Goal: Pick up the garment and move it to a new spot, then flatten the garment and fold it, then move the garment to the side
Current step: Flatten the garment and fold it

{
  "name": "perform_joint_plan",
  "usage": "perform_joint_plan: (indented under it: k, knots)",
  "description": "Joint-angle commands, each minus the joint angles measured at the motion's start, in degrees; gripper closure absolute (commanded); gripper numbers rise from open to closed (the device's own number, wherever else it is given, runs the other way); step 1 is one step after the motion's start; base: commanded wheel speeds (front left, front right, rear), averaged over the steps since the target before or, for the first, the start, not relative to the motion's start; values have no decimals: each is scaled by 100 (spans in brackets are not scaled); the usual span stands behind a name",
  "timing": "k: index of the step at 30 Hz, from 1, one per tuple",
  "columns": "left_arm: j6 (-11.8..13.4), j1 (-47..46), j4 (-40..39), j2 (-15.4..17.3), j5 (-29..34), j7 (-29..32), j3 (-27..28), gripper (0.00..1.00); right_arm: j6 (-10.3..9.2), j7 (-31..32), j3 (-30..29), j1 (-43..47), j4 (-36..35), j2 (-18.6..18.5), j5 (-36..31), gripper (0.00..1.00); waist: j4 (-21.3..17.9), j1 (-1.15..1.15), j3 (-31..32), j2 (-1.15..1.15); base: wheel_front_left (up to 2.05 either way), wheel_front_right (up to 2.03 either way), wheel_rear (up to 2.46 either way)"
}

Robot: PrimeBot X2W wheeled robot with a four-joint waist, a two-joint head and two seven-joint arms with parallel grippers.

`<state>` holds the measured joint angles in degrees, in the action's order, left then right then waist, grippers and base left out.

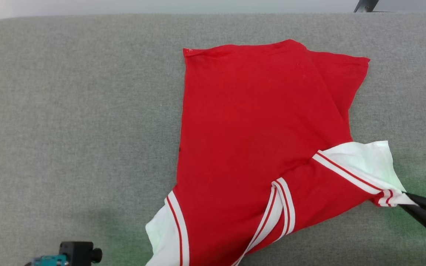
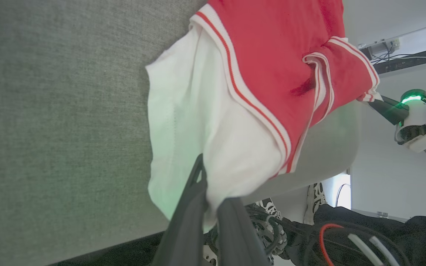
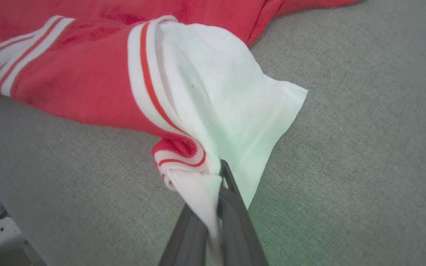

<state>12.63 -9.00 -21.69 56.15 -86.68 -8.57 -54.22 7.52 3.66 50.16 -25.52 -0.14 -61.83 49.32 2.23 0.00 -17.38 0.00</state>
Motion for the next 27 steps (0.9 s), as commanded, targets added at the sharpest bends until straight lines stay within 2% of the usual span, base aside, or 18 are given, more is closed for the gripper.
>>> perform_joint_plan:
  k: [1, 9, 12, 17, 24, 26, 27]
  knots:
    - [-8, -76, 163, -94, 76, 45, -43, 100, -6, 85, -11, 82, 4, 62, -89, 100, -6, 0, -19, 0, 0, 0, 0]
    - [-78, -309, 812, -500, 235, 245, -226, 100, -6, 282, 74, 141, 229, 304, -266, 100, -14, 0, -129, 0, 0, 0, 0]
    - [-34, -426, 1105, -619, 340, 341, -300, 100, -6, 333, 104, 95, 345, 420, -329, 100, -11, 0, -202, 0, 0, 0, 0]
    - [-124, -573, 1547, -883, 409, 433, -389, 100, -7, 373, 203, 53, 575, 593, -430, 100, 9, 0, -301, 0, 0, 0, 0]
    - [-204, -663, 1842, -1055, 425, 464, -400, 100, -9, 330, 284, -28, 736, 736, -461, 100, 0, 0, -328, 0, 0, 0, 0]
    - [-221, -650, 1878, -1066, 424, 436, -384, 100, -9, 266, 263, -66, 776, 759, -512, 47, -29, 0, -302, 0, 0, 0, 0]
    - [-232, -642, 1877, -1066, 429, 424, -382, 100, -10, 232, 249, -63, 774, 759, -530, 0, -42, 0, -285, 0, 0, 0, 0]
